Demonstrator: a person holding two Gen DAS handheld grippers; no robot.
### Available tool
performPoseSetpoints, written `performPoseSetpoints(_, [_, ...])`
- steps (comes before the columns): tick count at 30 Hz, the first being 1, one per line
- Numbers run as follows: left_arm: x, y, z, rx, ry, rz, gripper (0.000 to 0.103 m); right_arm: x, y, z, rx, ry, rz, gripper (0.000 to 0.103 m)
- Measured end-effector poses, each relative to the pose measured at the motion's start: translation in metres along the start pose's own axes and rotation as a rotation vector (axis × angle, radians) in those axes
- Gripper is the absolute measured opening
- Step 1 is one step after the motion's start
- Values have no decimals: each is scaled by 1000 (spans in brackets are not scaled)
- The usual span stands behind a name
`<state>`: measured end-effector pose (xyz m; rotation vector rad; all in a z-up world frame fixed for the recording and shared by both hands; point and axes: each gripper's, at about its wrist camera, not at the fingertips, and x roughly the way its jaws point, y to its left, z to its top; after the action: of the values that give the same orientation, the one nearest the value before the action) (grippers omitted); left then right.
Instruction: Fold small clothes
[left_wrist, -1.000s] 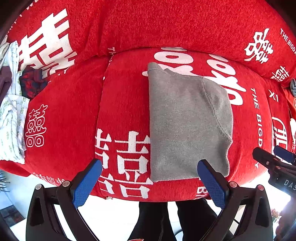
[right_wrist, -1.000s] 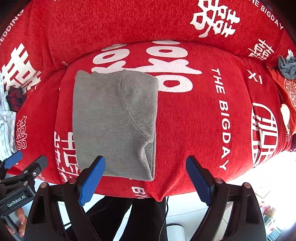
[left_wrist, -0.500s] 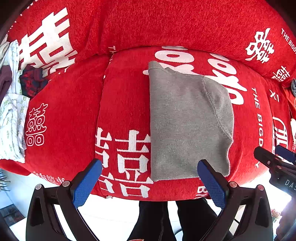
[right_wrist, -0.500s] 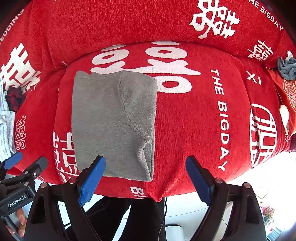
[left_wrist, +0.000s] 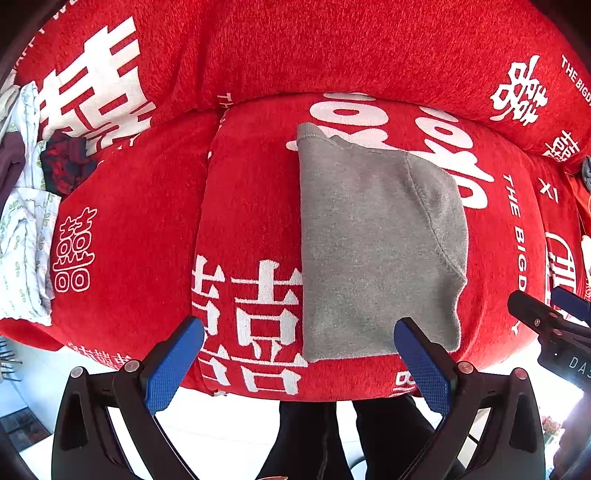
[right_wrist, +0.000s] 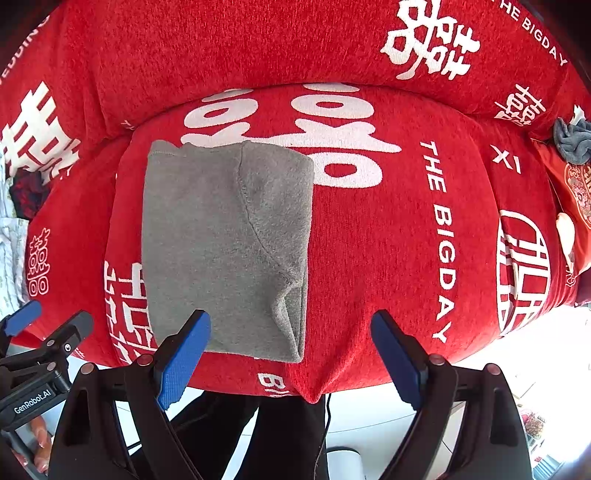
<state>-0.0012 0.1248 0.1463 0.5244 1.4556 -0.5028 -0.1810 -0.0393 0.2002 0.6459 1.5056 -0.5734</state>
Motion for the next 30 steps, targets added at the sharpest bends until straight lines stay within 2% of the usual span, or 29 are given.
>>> performPoseSetpoints(30, [1,-2,-1,2,1,6,103,0,1,1,-5,-1,-1,90])
